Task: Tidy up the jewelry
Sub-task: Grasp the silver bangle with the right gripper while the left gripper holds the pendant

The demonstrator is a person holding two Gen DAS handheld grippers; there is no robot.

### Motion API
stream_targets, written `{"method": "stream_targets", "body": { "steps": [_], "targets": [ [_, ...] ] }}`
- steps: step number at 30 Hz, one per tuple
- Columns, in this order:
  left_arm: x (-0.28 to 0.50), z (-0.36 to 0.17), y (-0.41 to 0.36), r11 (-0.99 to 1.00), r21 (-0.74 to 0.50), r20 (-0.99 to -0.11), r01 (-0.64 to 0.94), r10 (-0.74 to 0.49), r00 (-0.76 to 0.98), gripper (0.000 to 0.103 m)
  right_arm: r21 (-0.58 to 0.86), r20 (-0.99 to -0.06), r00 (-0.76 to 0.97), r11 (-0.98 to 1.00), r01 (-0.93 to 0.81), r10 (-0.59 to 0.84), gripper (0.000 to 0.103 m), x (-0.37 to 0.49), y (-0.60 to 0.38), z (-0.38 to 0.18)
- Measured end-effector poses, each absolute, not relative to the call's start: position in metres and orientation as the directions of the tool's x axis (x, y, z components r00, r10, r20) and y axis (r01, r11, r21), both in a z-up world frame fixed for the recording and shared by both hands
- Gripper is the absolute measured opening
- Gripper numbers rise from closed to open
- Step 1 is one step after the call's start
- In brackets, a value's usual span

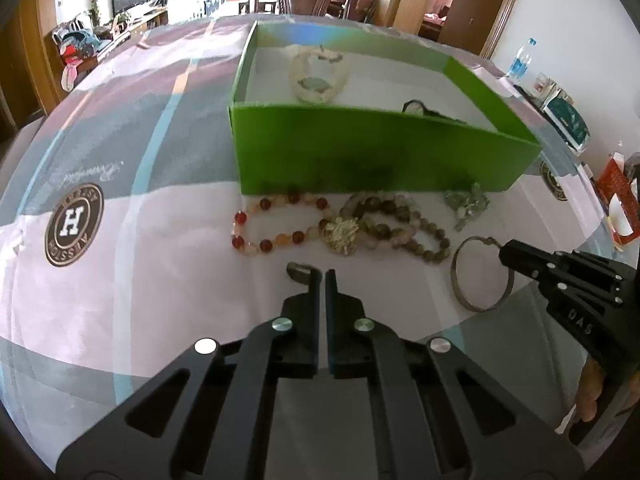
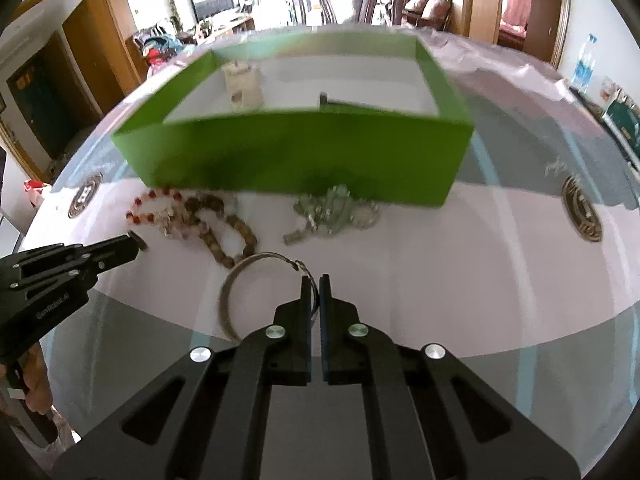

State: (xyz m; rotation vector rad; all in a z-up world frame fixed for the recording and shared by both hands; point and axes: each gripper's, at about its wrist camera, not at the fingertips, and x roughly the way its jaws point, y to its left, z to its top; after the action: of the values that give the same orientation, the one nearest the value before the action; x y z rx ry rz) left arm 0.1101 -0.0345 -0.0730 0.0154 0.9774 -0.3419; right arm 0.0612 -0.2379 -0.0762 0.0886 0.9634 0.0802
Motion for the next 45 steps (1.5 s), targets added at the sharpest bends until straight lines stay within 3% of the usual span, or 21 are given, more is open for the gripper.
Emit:
{"method": "stream_targets", "body": {
  "steps": [11, 15, 17, 24, 26, 27, 38, 45],
  "targets": [
    [0.107, -0.072, -0.023, 0.958, -0.114, -0.818, 0.265, -0.242, 0.521, 0.005, 0.098, -0.804, 0.589, 0.995, -0.006, 0.082, 0.004, 0.057, -0.246, -0.066],
    [0.110, -0.078, -0.026, 0.960, -0.096, -0.828, 0.262, -0.223, 0.514, 0.035, 0.111, -0.821, 0.563, 0.994, -0.011, 0.098, 0.004, 0.060, -0.242, -0.077],
    [0.111, -0.079, -0.029, 0.959, -0.091, -0.828, 0.269, -0.222, 0.514, 0.041, 0.118, -0.822, 0.559, 0.993, -0.015, 0.106, 0.004, 0.060, -0.240, -0.078],
    [0.122, -0.086, -0.041, 0.956, -0.078, -0.829, 0.281, -0.219, 0.515, 0.041, 0.125, -0.830, 0.546, 0.992, -0.019, 0.115, 0.004, 0.061, -0.238, -0.084],
    [0.124, -0.087, -0.041, 0.956, -0.081, -0.826, 0.281, -0.222, 0.518, 0.033, 0.128, -0.831, 0.543, 0.992, -0.018, 0.118, 0.004, 0.061, -0.239, -0.085],
    [0.124, -0.087, -0.041, 0.956, -0.087, -0.827, 0.281, -0.226, 0.515, 0.019, 0.129, -0.832, 0.542, 0.991, -0.018, 0.118, 0.004, 0.061, -0.239, -0.085],
    [0.117, -0.069, -0.034, 0.957, -0.097, -0.805, 0.274, -0.237, 0.544, 0.019, 0.132, -0.816, 0.565, 0.991, -0.018, 0.119, 0.002, 0.060, -0.239, -0.076],
    [0.114, -0.040, -0.032, 0.956, -0.092, -0.759, 0.280, -0.249, 0.601, 0.019, 0.094, -0.762, 0.642, 0.995, -0.024, 0.087, 0.000, 0.059, -0.241, -0.039]
  ]
}}
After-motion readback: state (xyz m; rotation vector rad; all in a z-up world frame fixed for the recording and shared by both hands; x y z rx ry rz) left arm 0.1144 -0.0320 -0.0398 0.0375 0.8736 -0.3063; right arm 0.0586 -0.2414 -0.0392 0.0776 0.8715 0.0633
